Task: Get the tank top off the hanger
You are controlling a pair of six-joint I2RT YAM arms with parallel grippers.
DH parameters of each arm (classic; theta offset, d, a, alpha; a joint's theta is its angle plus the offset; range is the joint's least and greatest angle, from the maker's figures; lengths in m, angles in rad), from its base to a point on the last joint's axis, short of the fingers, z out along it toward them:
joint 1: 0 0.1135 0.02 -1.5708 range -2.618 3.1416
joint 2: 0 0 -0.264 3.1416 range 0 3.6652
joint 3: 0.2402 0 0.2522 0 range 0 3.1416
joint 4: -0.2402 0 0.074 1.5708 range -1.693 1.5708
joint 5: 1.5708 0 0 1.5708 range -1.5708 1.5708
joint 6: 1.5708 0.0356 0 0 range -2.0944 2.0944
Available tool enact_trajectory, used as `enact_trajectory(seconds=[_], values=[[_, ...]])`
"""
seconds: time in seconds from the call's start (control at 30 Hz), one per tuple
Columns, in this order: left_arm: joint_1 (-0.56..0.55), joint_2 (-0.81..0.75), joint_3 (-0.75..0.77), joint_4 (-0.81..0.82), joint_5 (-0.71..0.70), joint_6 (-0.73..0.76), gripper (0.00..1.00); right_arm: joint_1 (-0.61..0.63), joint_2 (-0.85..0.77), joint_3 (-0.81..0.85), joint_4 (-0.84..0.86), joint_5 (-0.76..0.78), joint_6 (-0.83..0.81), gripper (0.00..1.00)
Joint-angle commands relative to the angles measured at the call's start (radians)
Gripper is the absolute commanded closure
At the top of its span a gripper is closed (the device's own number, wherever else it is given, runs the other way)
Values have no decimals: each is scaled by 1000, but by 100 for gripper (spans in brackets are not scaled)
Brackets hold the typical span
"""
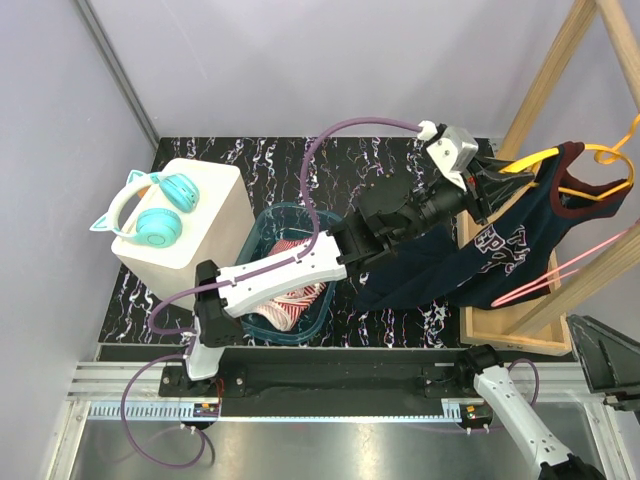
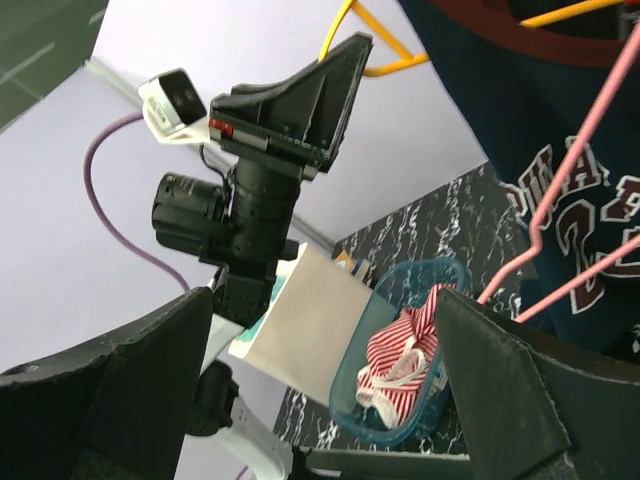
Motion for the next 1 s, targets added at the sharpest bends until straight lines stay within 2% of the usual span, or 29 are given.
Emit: enact_trajectory(seconds=[0.0,0.13,0.27,0.3,0.4,0.5,0.53,0.67,0.8,0.9,0.97], values=[[-16,-6,-11,12,123,50,100,2,-15,43,-46,98,-18,0],[-25,85,81,-58,152,79,96,2,-12,136,-112,165,-15,0],[-39,129,127,-100,160,120,70,2,-9,259,-242,210,-20,0],[-39,145,162,-152,160,132,57,2,-10,271,-267,219,-23,0],[-39,151,196,-245,160,137,43,4,-36,269,-302,222,-34,0],[-43,117,167,-284,152,134,37,5,-82,226,-304,219,-20,0],[-45,110,166,-296,146,137,26,4,-85,209,-304,218,-12,0],[-52,106,213,-367,98,137,25,4,-79,178,-301,179,-11,0],[-51,146,343,-479,55,108,23,5,-90,163,-296,176,-12,0],[-51,125,322,-487,54,87,22,4,-104,153,-296,179,-5,0],[-54,111,301,-484,43,80,14,4,-111,140,-296,178,-3,0]])
